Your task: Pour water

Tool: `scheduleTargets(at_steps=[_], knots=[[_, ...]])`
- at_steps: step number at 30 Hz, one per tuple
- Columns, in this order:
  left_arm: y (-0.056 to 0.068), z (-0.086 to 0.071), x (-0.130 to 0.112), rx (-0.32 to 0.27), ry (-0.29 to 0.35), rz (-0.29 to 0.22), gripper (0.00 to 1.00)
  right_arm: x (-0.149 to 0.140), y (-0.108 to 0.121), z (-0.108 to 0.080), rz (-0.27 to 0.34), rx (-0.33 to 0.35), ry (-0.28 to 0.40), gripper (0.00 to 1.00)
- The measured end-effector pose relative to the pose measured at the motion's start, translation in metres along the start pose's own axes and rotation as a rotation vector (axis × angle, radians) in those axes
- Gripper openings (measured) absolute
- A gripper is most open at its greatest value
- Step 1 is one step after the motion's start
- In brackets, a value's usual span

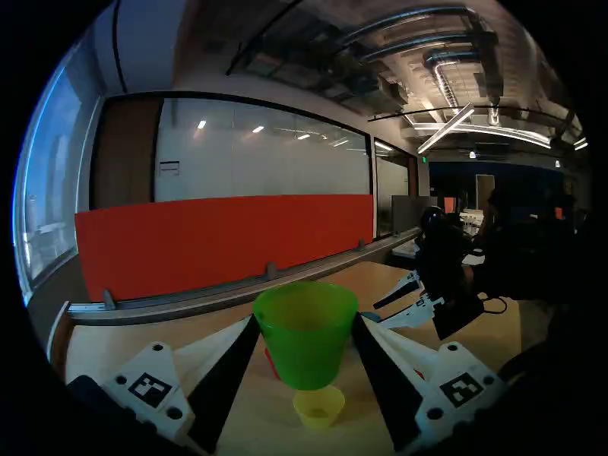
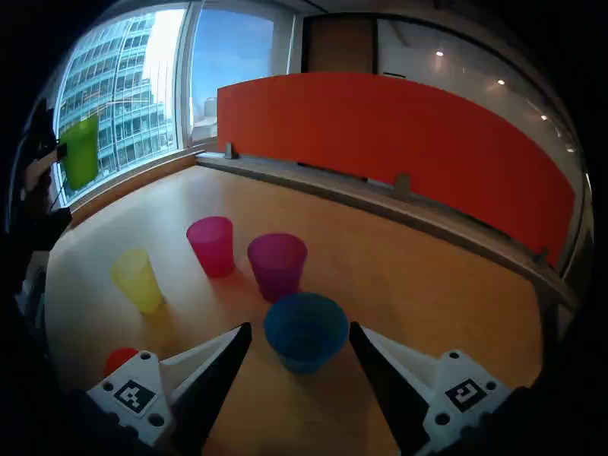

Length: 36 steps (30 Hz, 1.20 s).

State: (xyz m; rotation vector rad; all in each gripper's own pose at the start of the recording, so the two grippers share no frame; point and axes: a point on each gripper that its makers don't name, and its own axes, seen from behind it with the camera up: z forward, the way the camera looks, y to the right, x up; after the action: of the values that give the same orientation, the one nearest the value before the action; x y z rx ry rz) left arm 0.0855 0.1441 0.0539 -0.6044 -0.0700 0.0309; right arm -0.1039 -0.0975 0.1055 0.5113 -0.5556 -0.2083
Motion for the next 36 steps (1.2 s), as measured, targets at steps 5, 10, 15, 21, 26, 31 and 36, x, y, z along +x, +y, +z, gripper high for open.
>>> scheduleTargets(at_steps=[5,10,15,21,26,31,36], knots=[[0.001,0.0,-0.002,0.001,-0.004,0.005,0.86,-0.006,-0.001,0.005,-0.001,-0.001,-0.013,1.0],[0.0,0.0,-0.003,0.0,-0.006,-0.001,0.86,-0.011,0.002,0.014,-0.001,-0.012,-0.023,1.0],[-0.003,0.0,-0.006,0.006,-0.01,-0.003,0.86,-0.016,0.005,0.025,-0.001,-0.019,-0.036,1.0],[-0.006,-0.001,-0.007,0.011,-0.013,-0.006,0.86,-0.02,0.008,0.036,0.001,-0.023,-0.043,1.0],[-0.009,-0.002,-0.01,0.016,-0.019,-0.007,0.86,-0.024,0.008,0.04,0.007,-0.019,-0.047,1.0],[-0.01,-0.002,-0.012,0.017,-0.023,-0.005,0.86,-0.024,0.005,0.041,0.006,-0.01,-0.031,0.92],[-0.011,-0.002,-0.015,0.016,-0.028,-0.006,0.86,-0.023,0.003,0.042,0.013,-0.003,-0.016,0.9]])
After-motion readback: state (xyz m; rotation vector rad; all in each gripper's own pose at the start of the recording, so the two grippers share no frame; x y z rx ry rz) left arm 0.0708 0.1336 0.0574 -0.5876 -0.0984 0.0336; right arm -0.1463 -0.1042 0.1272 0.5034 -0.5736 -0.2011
